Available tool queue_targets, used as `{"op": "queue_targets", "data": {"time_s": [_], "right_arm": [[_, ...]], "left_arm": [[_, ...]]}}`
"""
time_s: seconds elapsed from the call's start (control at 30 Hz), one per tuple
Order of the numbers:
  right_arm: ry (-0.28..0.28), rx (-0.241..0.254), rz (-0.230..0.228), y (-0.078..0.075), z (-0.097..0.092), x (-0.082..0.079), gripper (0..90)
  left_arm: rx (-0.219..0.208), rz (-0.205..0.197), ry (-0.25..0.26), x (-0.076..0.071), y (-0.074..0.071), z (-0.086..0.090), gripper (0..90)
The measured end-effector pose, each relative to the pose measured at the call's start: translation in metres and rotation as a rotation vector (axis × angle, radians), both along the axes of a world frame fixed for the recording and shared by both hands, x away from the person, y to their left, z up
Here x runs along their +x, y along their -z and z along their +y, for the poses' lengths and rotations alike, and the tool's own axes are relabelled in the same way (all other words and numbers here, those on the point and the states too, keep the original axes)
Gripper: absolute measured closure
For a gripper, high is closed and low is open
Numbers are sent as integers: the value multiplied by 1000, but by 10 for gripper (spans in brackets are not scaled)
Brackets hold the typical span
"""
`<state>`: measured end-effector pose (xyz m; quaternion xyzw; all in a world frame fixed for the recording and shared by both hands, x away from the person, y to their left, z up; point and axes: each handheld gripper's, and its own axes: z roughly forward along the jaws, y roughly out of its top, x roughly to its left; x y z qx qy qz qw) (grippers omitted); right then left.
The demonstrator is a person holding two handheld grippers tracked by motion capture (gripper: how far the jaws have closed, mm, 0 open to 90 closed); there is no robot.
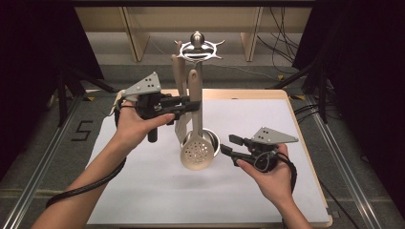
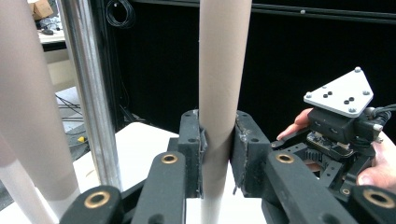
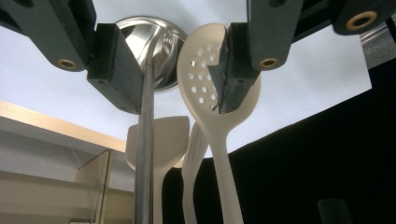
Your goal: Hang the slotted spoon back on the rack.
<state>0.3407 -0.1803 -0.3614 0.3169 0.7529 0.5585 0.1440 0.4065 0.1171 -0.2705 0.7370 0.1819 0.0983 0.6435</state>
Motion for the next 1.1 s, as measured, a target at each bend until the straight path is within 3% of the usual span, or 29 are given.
{"op": "queue_targets", "data": {"time_s": [0.13,0.23,0.27,0.37,0.53,1.0,1.03,1.1], "right_arm": [[5,-9,-16,-1,-2,0,520],[15,-1,21,-2,-2,-2,520],[16,-6,12,-2,-2,-1,520],[-7,2,-9,0,-2,1,520],[2,12,6,0,-1,0,519],[-2,18,17,-1,-2,0,519],[8,-12,-4,-2,-4,0,519],[7,-10,-9,-2,-4,1,519]], "left_arm": [[8,-2,6,2,0,-2,751],[7,-1,4,3,-2,-3,751],[33,-64,11,8,-4,-1,751],[34,-70,11,9,-6,-1,751],[39,-77,16,11,-8,-1,751],[38,-52,28,16,-10,-2,751],[12,11,20,12,-9,-4,751],[11,14,21,13,-10,-4,751]]}}
